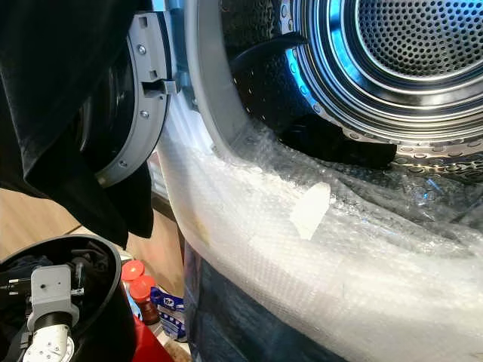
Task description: Clothes washing
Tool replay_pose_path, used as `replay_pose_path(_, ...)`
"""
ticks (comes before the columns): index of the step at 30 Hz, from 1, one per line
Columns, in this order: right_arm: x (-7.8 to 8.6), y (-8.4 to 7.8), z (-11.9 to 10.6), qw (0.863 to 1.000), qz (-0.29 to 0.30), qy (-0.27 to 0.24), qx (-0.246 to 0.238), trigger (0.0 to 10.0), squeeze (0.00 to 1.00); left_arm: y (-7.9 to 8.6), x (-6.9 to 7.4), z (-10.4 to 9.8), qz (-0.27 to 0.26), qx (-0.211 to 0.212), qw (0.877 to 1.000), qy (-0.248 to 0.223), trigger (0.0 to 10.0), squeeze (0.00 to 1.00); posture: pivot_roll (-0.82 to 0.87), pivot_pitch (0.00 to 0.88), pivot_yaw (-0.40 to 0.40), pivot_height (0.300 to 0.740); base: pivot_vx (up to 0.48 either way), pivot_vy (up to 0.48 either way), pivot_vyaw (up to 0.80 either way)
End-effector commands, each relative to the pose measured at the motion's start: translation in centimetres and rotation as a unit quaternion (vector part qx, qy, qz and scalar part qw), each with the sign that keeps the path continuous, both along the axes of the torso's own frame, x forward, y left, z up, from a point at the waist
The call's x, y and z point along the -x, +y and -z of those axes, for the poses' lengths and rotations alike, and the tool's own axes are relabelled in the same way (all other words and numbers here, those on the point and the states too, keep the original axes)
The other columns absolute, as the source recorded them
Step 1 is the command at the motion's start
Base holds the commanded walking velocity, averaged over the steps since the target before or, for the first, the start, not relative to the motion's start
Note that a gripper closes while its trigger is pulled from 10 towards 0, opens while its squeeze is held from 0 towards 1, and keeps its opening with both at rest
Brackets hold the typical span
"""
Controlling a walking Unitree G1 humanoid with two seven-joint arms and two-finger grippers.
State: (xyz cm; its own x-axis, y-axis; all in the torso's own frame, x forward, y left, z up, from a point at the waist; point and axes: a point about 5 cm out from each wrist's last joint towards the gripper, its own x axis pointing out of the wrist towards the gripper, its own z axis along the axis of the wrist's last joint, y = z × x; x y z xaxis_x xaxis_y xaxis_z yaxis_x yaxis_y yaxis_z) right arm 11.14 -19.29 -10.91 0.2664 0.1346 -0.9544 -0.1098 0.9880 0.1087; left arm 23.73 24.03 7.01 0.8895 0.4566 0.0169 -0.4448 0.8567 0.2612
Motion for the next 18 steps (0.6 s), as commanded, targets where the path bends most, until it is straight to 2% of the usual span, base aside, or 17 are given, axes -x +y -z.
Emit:
replay_pose_path(1,1.7,-0.4,0.4,0.999,0.026,0.036,0.016,10.0,0.0,0.1,-0.1,-0.2,-0.002,0.006,1.0,-0.005,10.0,0.0,0.04,0.035,-0.021,0.74,0.0,0.0,0.0)
replay_pose_path(2,1.5,-0.2,0.5,0.998,0.043,0.036,0.014,10.0,0.0,0.1,-0.1,-0.3,-0.002,0.006,1.0,-0.006,10.0,0.0,0.04,0.039,-0.018,0.74,0.0,0.0,0.0)
replay_pose_path(5,1.1,0.2,0.4,0.999,0.022,0.025,0.02,10.0,0.0,0.1,-0.2,-0.3,-0.003,0.008,1.0,-0.006,10.0,0.0,0.04,0.041,-0.016,0.74,0.0,0.0,0.0)
replay_pose_path(7,0.8,0.5,0.4,0.999,-0.026,0.011,0.027,10.0,0.0,0.1,-0.1,-0.3,-0.004,0.009,1.0,-0.005,10.0,0.0,0.04,0.041,-0.016,0.74,0.0,0.0,0.0)
replay_pose_path(8,0.8,0.7,0.4,0.994,-0.096,0.005,0.045,10.0,0.0,0.2,-0.1,-0.3,-0.007,0.012,1.0,-0.006,10.0,0.0,0.04,0.045,-0.011,0.74,0.0,0.0,0.0)
replay_pose_path(9,1.0,0.8,0.5,0.99,-0.131,0.008,0.056,10.0,0.0,0.3,-0.1,-0.3,-0.008,0.013,1.0,-0.007,10.0,0.0,0.04,0.046,-0.011,0.74,0.0,0.0,0.0)
replay_pose_path(10,1.0,0.8,0.5,0.99,-0.131,0.008,0.056,10.0,0.0,0.3,-0.1,-0.3,-0.008,0.013,1.0,-0.007,10.0,0.0,0.04,0.046,-0.011,0.74,0.0,0.0,0.0)
replay_pose_path(11,1.4,0.7,0.6,0.984,-0.165,0.017,0.067,10.0,0.0,0.4,-0.2,-0.4,-0.009,0.013,1.0,-0.007,10.0,0.0,0.04,0.048,-0.01,0.74,0.0,0.0,0.0)
replay_pose_path(13,1.7,0.5,0.6,0.987,-0.141,0.025,0.067,10.0,0.0,0.4,-0.3,-0.5,-0.008,0.012,1.0,-0.008,10.0,0.0,0.04,0.051,-0.01,0.74,0.0,0.0,0.0)
replay_pose_path(15,1.6,-0.1,0.6,0.988,-0.122,0.02,0.091,10.0,0.0,0.4,-0.6,-0.6,-0.007,0.013,1.0,-0.011,10.0,0.0,0.05,0.056,-0.009,0.74,0.0,0.0,0.0)
replay_pose_path(16,1.3,-0.3,0.5,0.988,-0.123,0.011,0.097,10.0,0.0,0.4,-0.6,-0.7,-0.006,0.013,1.0,-0.012,10.0,0.0,0.05,0.056,-0.009,0.74,0.0,0.0,0.0)
replay_pose_path(18,0.3,-0.7,0.1,0.992,-0.076,-0.022,0.103,10.0,0.0,0.4,-0.8,-0.8,-0.001,0.013,1.0,-0.015,10.0,0.0,0.05,0.056,-0.006,0.74,0.0,0.0,0.0)
